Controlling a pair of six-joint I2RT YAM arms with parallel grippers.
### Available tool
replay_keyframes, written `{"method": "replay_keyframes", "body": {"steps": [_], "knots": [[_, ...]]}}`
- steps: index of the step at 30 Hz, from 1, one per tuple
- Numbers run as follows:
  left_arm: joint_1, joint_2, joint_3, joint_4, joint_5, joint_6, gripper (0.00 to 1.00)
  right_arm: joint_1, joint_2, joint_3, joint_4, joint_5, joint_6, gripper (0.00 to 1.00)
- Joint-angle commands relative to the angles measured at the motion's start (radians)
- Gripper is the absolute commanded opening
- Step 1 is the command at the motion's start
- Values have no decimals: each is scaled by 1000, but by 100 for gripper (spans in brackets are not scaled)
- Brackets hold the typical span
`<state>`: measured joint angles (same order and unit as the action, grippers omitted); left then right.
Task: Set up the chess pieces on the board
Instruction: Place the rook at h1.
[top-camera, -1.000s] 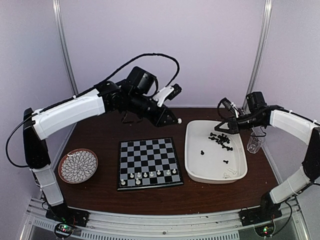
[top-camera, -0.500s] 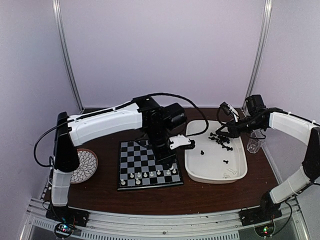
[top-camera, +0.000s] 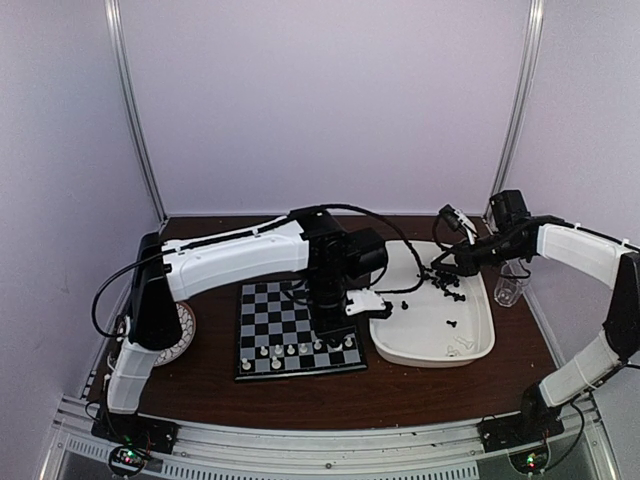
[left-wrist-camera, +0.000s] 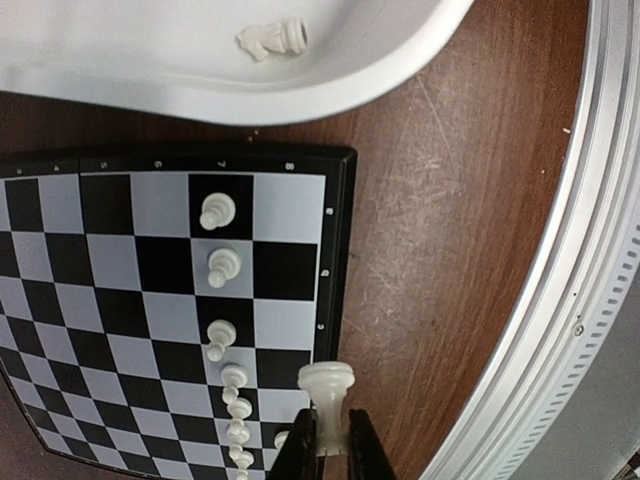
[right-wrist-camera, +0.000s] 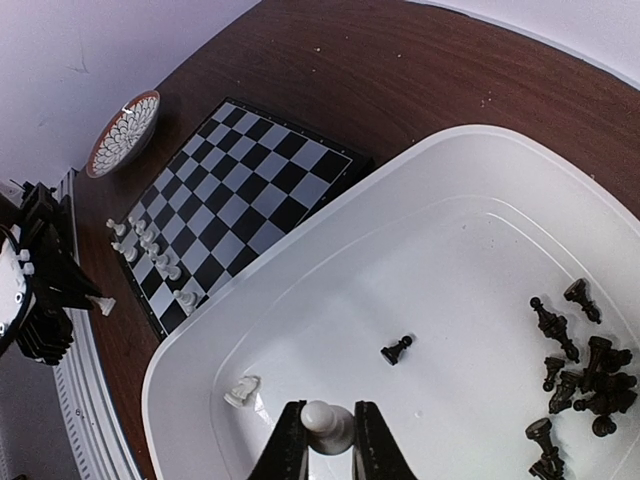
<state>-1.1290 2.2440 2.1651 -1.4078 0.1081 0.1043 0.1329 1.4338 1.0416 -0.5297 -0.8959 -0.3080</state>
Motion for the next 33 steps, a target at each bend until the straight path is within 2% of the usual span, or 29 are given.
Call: {"method": "replay_keyframes", "body": {"steps": [1, 15, 33], "knots": [[-17, 41, 57, 27, 8, 11, 0, -3, 13, -8, 12, 5, -5, 5], [-18, 132, 70, 90, 53, -14, 0, -4, 16, -6, 7, 3, -9, 5], [-17, 190, 93, 117, -23, 0, 0, -3, 17, -11, 0, 2, -14, 5]]}}
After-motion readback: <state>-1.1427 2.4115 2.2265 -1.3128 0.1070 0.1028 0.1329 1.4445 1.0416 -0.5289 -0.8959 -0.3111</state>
